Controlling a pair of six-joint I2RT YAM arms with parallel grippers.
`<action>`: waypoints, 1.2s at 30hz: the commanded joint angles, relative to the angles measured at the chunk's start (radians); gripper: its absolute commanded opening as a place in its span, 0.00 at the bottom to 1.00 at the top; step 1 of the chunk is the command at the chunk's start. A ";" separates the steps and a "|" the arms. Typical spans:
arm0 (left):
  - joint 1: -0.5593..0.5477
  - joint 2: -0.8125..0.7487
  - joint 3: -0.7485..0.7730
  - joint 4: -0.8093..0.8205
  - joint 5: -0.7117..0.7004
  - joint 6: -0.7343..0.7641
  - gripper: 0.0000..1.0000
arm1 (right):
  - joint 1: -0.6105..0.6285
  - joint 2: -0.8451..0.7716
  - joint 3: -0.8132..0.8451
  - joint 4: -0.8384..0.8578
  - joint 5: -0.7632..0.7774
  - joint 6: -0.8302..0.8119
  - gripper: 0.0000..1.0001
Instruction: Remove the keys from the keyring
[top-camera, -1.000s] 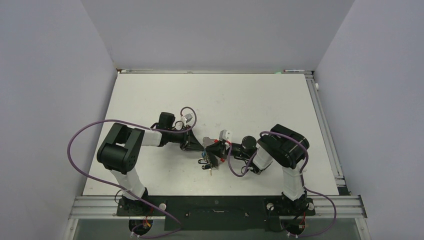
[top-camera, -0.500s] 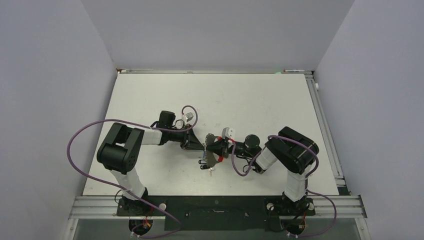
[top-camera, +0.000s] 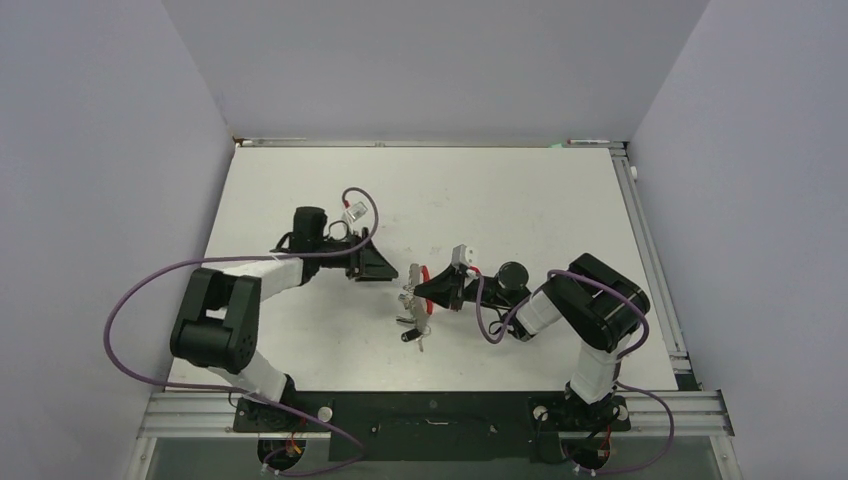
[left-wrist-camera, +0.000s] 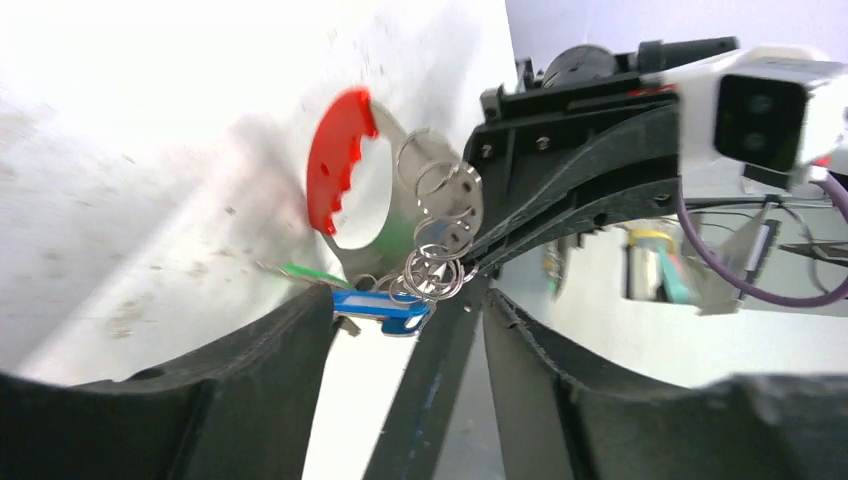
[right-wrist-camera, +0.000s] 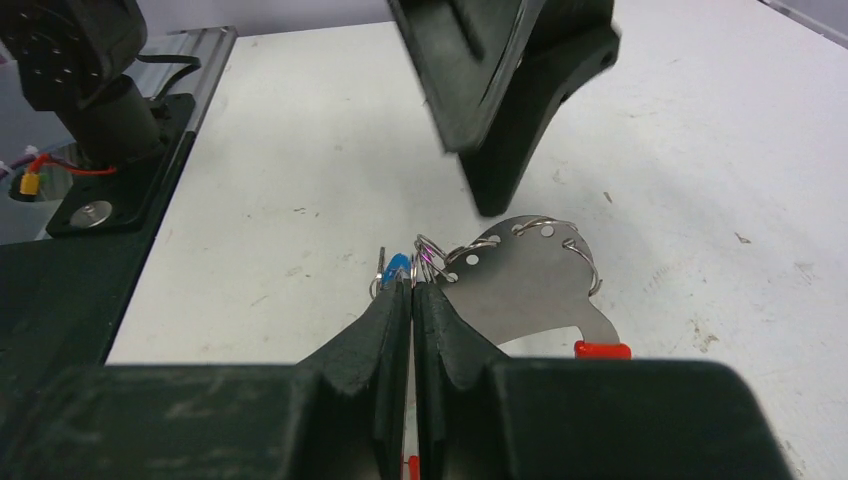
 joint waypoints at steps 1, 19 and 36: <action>0.094 -0.141 0.092 -0.127 0.029 0.278 0.55 | -0.013 -0.040 0.037 0.319 -0.101 0.060 0.05; -0.120 -0.269 0.241 -0.606 -0.075 1.167 0.29 | -0.021 0.077 0.133 0.317 -0.138 0.185 0.05; -0.152 -0.147 0.257 -0.549 -0.204 1.413 0.30 | -0.034 0.205 0.216 0.315 -0.137 0.174 0.05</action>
